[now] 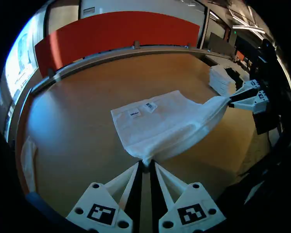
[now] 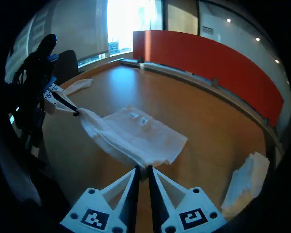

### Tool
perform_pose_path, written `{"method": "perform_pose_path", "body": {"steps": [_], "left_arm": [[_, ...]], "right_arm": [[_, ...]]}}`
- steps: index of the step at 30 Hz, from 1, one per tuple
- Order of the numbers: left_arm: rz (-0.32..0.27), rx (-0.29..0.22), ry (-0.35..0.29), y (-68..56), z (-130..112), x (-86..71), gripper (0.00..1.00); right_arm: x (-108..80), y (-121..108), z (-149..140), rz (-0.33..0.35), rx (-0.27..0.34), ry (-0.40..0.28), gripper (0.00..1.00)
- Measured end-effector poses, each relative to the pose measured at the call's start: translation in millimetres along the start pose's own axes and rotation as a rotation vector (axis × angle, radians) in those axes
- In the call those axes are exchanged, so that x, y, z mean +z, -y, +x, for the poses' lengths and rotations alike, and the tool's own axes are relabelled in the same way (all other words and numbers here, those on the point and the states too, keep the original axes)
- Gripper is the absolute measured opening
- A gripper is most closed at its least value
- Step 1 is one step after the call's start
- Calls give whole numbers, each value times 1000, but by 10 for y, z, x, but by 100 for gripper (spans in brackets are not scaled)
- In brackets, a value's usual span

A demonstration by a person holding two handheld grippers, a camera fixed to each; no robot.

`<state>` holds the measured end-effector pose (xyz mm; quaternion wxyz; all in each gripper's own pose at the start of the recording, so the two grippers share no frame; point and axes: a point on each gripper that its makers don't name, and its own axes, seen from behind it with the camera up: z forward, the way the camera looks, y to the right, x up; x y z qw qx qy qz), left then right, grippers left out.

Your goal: Fold towel

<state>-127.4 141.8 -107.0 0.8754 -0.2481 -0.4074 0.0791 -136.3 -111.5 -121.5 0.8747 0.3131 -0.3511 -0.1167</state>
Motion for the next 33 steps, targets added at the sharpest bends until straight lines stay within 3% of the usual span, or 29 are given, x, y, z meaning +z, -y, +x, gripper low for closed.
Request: {"method": "perform_pose_path", "body": {"steps": [15,33], "left_arm": [[-31,-15,11,-186,76,-271,13],[-21,-41,32,-152,53,-198,13]], "right_arm": [[-213,5,96,9,24,-16,16],[-156,19,68,20,23,-1,15]]}}
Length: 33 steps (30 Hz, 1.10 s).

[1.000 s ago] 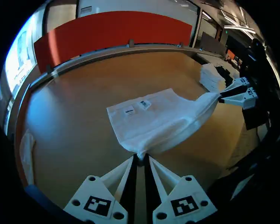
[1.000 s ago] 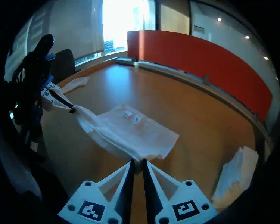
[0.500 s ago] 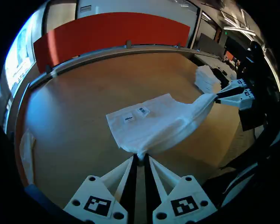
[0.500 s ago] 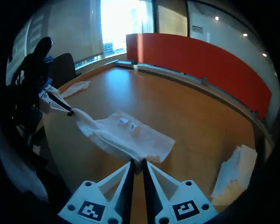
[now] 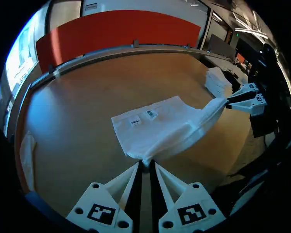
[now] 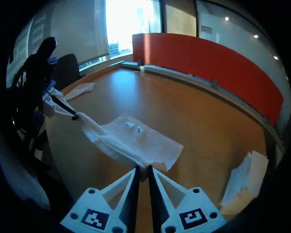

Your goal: Fold towel

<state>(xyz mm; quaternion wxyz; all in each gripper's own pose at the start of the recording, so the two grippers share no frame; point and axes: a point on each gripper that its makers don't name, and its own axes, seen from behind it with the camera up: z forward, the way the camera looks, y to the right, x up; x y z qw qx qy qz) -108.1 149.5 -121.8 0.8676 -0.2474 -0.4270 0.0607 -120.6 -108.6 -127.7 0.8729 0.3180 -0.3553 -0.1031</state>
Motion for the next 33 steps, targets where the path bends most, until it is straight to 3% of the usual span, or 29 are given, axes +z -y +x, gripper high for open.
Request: {"method": "perform_pose_path", "body": {"steps": [33], "left_arm": [[56,-10,-1,404,301,773,13]], "right_arm": [[669,-452,-108,-40,52,80,16]]}}
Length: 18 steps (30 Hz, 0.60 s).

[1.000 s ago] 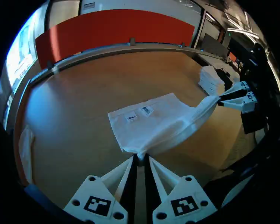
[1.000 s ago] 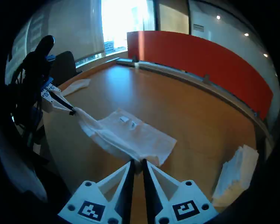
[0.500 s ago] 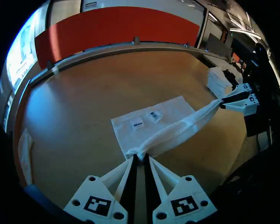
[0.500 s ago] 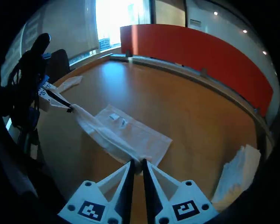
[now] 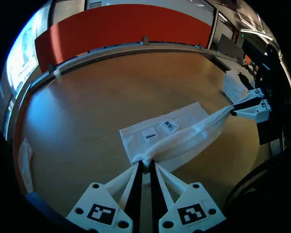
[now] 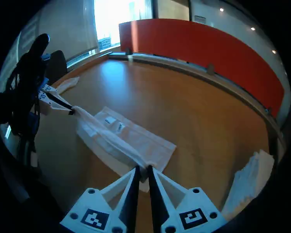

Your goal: Fold towel

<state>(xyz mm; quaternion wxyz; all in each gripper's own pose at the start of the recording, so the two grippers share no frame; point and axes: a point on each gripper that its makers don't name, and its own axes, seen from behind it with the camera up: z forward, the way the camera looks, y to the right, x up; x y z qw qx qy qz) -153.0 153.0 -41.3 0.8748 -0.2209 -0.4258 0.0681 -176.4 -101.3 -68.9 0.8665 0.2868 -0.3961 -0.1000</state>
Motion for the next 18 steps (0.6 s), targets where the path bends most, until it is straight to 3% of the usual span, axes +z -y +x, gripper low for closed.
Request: {"method": "perform_pose_path", "body": {"steps": [11,18], "left_arm": [[18,5,29,90,-65,389,17],[30,3,25,169,-26,525,31]], "right_arm": [[312,-126,-109,-13,36,43,17],[456,-236,-134,-43,59,49,26]]}}
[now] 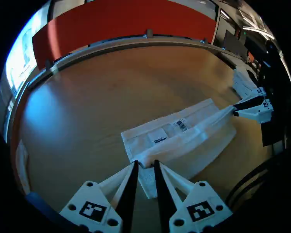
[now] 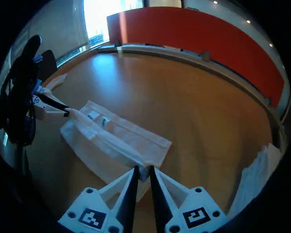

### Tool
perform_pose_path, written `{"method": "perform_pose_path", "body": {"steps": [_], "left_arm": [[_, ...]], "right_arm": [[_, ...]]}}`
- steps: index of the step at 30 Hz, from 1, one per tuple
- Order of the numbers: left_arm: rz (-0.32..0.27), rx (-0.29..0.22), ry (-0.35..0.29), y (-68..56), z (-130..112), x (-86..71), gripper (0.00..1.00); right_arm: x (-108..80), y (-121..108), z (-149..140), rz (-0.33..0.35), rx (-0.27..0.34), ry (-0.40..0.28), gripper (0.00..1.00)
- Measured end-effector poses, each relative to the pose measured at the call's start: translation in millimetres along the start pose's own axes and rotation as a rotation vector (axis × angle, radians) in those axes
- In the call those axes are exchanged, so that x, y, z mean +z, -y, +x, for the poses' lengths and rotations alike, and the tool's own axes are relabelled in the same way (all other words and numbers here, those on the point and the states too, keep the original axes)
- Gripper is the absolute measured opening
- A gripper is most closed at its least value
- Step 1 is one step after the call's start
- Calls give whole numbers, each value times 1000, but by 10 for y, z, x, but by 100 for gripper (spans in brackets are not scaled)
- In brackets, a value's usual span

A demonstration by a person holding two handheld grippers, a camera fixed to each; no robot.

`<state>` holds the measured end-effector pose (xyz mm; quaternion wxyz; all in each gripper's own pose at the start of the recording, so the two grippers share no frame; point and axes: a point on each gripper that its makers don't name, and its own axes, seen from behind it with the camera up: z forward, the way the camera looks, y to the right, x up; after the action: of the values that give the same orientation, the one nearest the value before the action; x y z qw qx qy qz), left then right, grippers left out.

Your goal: Fold towel

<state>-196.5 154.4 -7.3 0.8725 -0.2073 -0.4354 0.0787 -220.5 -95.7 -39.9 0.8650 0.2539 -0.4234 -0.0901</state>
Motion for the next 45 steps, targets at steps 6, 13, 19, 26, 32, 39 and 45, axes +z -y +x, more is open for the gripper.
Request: {"method": "perform_pose_path", "body": {"steps": [6,13,19,26,32,39,45], "left_arm": [[34,6,6,102,10,106,42],[75,12,-3,209,58,165,62],[97,1,-6,284,95,204,69],[108,-6,9,336,113,258,71],[114,-9,23,374,119,308,81],[124,-18,13,418,186,306,94],[128,-35,4,438,228,289,94]], "right_arm": [[101,-86,4,-25,12,5,37],[150,-217,33,-62,-4,6,62],[192,-339,79,-102,-12,2,63],[177,-369,156,-108,0,-16,72],[136,-346,198,-105,-9,-31,86],[103,-334,210,-108,-22,-40,100],[100,-339,216,-107,-20,-45,100]]}}
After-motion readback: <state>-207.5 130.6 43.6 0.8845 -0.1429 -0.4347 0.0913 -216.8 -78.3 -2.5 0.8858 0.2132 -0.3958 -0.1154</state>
